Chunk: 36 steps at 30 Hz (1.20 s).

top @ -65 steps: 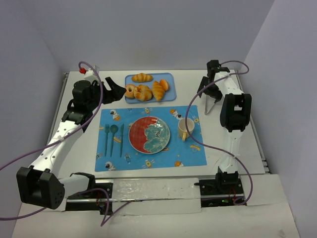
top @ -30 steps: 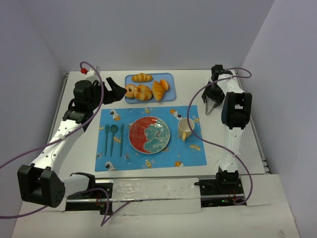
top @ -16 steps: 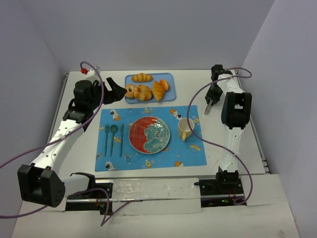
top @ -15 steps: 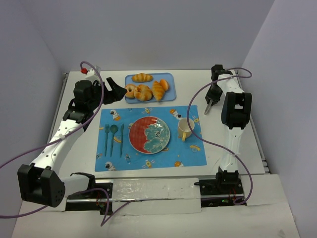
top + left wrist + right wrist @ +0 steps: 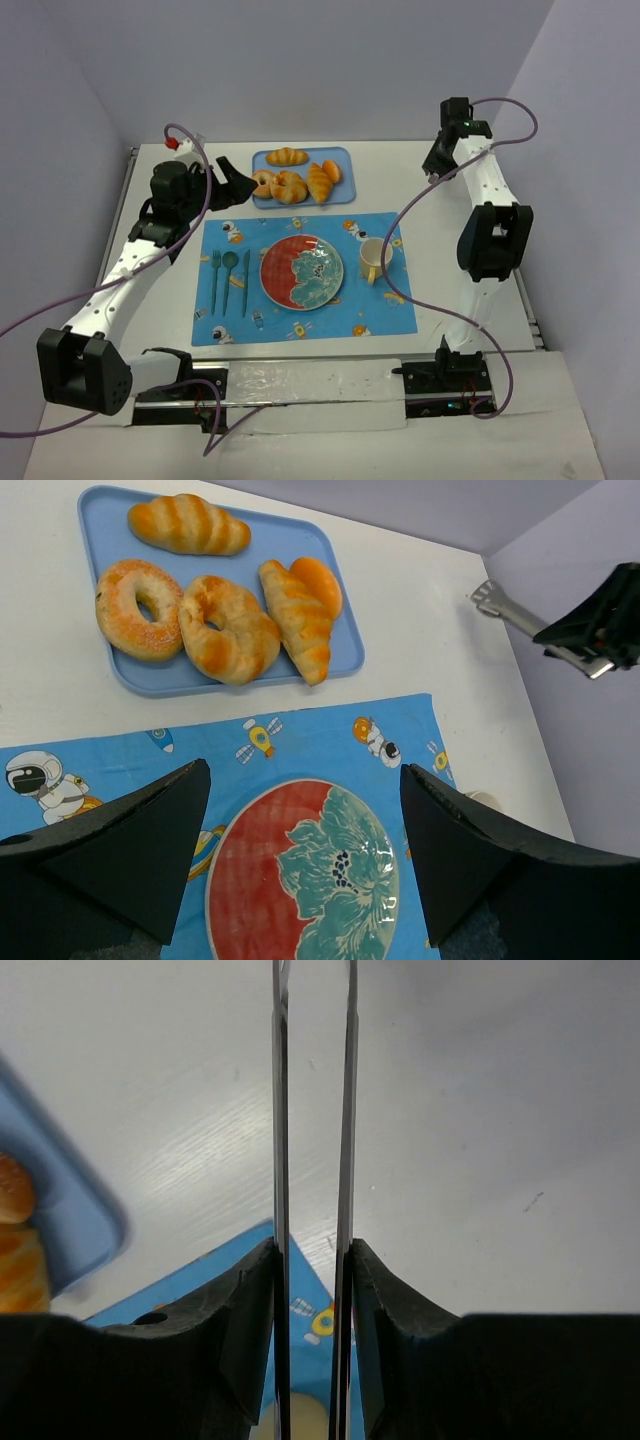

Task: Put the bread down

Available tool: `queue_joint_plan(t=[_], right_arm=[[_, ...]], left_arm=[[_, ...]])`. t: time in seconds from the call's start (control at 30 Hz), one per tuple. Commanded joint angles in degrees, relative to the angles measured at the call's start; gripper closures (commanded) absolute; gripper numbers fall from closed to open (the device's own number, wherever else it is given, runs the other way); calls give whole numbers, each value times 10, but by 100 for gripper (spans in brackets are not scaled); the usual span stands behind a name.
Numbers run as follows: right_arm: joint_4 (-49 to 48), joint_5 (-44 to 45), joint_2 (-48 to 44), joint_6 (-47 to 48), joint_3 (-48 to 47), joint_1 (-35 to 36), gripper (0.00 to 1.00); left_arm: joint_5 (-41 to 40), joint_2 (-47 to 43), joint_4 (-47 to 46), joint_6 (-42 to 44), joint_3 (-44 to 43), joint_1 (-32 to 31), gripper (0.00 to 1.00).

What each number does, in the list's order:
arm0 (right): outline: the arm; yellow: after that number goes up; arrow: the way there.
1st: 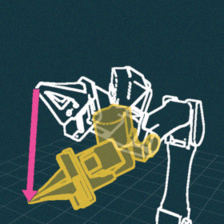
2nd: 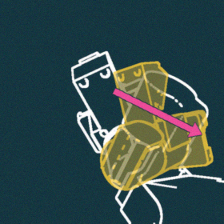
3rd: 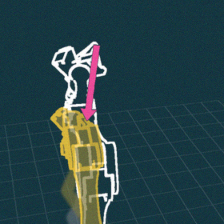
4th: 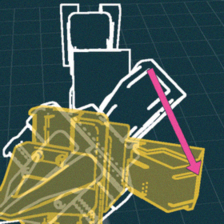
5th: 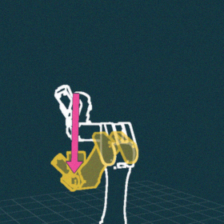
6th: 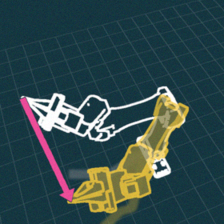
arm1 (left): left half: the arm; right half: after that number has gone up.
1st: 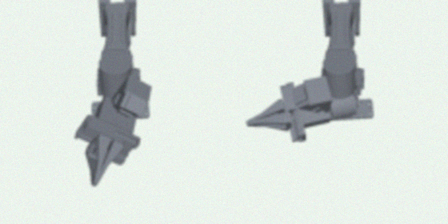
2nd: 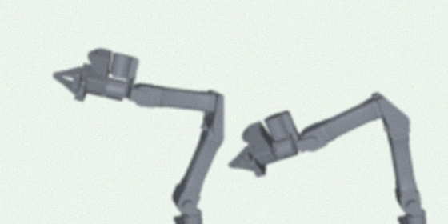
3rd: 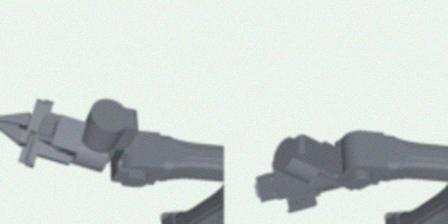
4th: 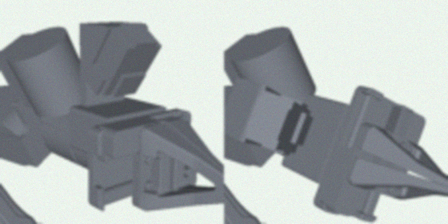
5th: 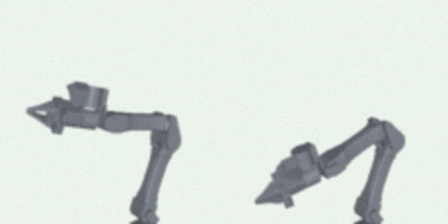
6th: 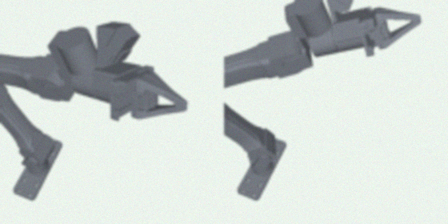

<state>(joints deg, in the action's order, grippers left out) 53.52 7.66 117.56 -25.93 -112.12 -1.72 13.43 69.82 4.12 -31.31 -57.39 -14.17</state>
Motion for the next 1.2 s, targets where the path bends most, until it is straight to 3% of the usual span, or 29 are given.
queue_joint_plan(t=[0.0, 0.57, 1.17], right_arm=[[4, 22, -52, 0, -13, 26, 59], [55, 10, -155, 23, -86, 162, 55], [-26, 19, -263, 19, 63, 310, 46]], left_arm=[[7, 1, -11, -6, -26, 2, 13], [2, -2, -7, -2, -28, -3, 13], [3, -4, -6, 0, -27, -5, 13]])
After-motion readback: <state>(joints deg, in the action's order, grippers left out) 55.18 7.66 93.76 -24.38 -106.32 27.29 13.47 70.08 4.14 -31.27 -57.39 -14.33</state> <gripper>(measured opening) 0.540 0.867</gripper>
